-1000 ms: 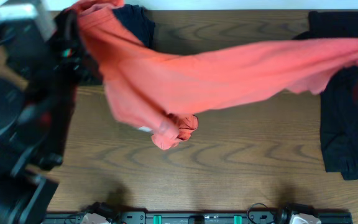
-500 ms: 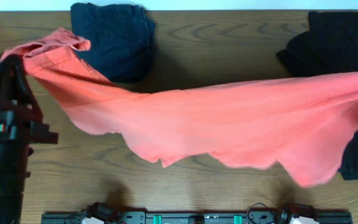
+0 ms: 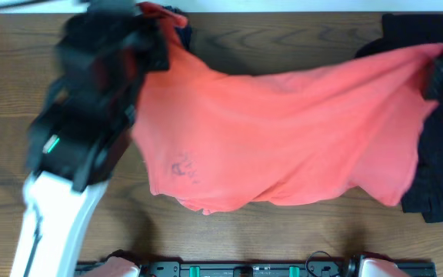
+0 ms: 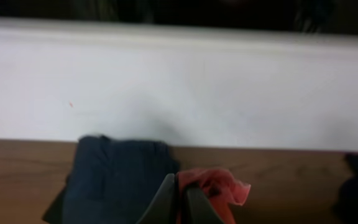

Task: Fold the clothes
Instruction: 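Lift and stretch the t-shirt between both grippers, then lay it flat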

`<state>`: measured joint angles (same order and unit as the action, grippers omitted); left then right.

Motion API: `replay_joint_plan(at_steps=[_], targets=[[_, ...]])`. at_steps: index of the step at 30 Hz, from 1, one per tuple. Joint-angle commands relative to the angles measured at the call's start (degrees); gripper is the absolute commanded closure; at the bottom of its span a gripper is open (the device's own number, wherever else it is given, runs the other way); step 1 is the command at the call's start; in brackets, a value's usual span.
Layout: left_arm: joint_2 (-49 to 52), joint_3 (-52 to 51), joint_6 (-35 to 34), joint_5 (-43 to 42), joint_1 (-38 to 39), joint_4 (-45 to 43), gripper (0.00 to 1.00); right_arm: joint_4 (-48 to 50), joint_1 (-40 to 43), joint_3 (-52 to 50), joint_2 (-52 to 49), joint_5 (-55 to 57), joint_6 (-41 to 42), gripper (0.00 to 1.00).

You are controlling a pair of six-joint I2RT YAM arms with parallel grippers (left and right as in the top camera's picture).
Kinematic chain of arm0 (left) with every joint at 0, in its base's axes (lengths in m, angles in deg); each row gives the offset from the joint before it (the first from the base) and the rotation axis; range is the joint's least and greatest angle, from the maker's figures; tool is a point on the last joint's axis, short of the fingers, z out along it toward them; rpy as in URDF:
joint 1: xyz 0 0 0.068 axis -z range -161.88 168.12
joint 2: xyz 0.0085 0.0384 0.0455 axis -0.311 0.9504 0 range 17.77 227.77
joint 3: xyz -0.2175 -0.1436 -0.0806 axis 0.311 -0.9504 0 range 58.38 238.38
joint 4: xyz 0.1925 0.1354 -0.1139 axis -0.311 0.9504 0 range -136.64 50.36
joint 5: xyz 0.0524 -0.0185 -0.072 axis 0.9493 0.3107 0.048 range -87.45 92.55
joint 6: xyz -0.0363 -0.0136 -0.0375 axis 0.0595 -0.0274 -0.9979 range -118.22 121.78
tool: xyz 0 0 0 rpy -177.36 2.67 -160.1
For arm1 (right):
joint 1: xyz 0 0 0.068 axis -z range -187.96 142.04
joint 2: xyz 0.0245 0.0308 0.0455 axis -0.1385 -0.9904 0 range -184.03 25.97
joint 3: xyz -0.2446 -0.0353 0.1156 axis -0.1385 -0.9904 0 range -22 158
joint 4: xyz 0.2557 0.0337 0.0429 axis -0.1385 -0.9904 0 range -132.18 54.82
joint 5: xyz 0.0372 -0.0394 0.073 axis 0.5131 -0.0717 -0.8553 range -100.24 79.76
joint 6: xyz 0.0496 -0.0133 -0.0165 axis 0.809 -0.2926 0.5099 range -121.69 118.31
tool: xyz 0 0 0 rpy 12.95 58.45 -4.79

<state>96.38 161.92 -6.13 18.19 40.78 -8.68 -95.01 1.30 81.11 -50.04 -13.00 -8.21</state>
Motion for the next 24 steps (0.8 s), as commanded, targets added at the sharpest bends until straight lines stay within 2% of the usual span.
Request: replay_joint_plan(at_steps=[1, 6, 16, 24], targets=[[6.75, 0.22, -1.42, 0.94, -0.09, -2.75, 0.94, 1.07, 0.11, 0.33, -7.28, 0.74, -0.42, 0.99], [17.88, 0.22, -1.42, 0.92, -0.09, -10.54, 0.94, 5.62, 0.11, 0.33, -18.88, 0.44, -0.42, 0.99], [38.84, 0.22, -1.40, 0.96, -0.09, -33.35, 0.94, 22.36, 0.13, 0.33, -39.12, -0.55, 0.37, 0.99], [46.73, 0.24, -3.43, 0.87, -0.09, -43.80, 0.94, 34.91, 0.22, 0.33, -48.24, -0.72, 1.33, 0.98]])
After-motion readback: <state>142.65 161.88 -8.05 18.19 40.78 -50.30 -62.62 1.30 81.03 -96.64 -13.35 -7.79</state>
